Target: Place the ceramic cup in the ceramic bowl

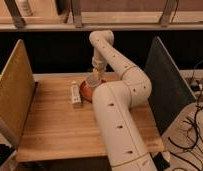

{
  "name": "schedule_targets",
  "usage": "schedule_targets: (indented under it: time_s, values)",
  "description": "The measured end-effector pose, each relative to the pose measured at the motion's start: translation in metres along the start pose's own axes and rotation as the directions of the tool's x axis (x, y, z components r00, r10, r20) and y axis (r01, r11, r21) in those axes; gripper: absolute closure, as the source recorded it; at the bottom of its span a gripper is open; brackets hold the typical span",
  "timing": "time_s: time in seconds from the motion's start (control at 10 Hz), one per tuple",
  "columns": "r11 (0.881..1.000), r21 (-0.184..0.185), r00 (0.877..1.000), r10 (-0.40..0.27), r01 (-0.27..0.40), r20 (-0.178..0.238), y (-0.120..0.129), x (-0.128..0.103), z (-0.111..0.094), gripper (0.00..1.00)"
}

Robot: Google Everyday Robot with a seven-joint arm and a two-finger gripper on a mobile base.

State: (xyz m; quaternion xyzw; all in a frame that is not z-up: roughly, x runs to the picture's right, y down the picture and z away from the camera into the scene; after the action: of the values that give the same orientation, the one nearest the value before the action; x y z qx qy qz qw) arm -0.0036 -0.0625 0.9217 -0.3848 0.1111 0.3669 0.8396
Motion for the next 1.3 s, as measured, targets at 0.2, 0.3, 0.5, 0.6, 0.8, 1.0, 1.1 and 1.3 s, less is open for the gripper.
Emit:
schedule_targets:
  time_s: [0.2, 0.3, 0.5, 0.6, 0.8, 1.0, 1.1, 1.3]
  values:
    - [0.999, -0.032, 1.0, -0.011, 0.011, -0.002, 0.005, -0.002, 0.008, 0.73]
    - [0.999, -0.045, 1.0, -0.016, 0.016, 0.002, 0.006, -0.003, 0.009, 0.61]
    - [0.997, -0.07, 1.0, -0.021, 0.022, 0.017, 0.009, -0.006, 0.011, 0.4]
    - [0.996, -0.089, 0.999, -0.023, 0.025, 0.025, 0.012, -0.007, 0.012, 0.31]
    - [0.991, -0.125, 0.998, -0.033, 0.038, 0.044, 0.018, -0.011, 0.014, 0.2]
    - [0.989, -0.139, 0.997, -0.043, 0.052, 0.065, 0.019, -0.012, 0.01, 0.2]
    - [0.988, -0.14, 0.996, -0.048, 0.058, 0.076, 0.018, -0.013, 0.006, 0.2]
    - [0.991, -0.122, 0.994, -0.051, 0.063, 0.098, 0.011, -0.012, -0.007, 0.2]
